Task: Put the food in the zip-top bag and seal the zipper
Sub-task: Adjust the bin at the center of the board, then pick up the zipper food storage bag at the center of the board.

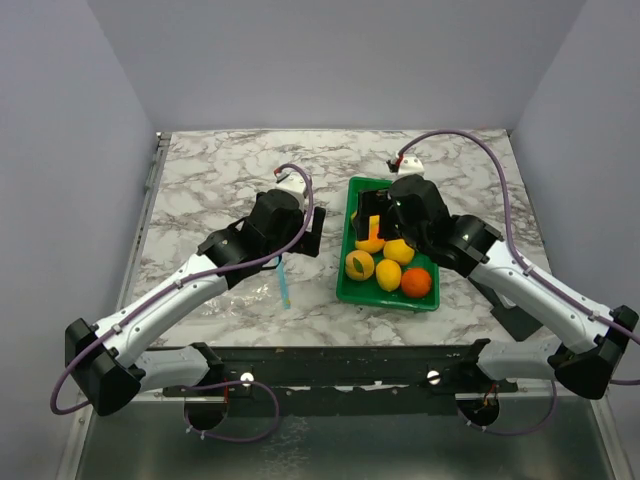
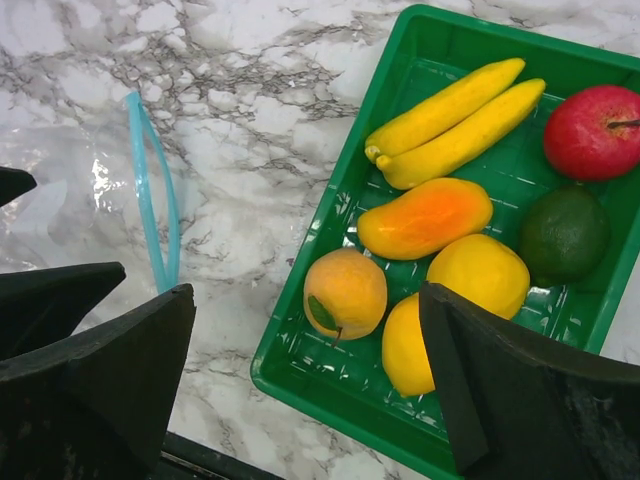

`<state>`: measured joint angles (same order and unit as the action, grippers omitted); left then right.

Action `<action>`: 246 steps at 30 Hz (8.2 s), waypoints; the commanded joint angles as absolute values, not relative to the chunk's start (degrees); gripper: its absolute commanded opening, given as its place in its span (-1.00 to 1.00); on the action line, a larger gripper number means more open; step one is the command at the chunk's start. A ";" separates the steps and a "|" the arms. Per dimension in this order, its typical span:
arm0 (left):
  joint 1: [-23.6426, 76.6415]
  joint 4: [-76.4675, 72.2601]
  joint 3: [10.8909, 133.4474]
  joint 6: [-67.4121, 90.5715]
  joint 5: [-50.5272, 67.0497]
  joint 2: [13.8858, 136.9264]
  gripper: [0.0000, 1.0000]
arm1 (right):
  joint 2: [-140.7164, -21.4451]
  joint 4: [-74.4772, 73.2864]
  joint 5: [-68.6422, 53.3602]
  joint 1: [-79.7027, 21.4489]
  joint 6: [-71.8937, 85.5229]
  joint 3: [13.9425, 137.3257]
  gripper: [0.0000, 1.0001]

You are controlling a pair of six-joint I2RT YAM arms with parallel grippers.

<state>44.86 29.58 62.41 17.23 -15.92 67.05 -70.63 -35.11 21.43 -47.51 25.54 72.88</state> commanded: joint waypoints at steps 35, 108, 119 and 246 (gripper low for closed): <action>44.77 32.90 55.07 17.35 -26.14 61.14 0.98 | -88.84 -38.63 15.69 -47.46 35.13 75.89 0.51; 44.89 25.32 45.40 16.28 -26.72 55.62 0.98 | -109.47 -33.62 25.77 -43.58 28.76 80.46 -0.99; 44.88 25.93 45.56 18.82 -26.61 56.39 0.98 | -102.39 -30.80 25.54 -42.69 20.55 73.02 -0.99; 44.89 31.49 49.18 25.07 -36.62 53.88 0.98 | -112.63 43.86 -37.17 -47.98 50.78 55.29 -0.99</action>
<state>44.86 28.32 46.24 21.69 -39.16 51.90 -117.49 43.38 -40.49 -47.22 53.89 57.08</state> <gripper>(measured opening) 0.989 0.012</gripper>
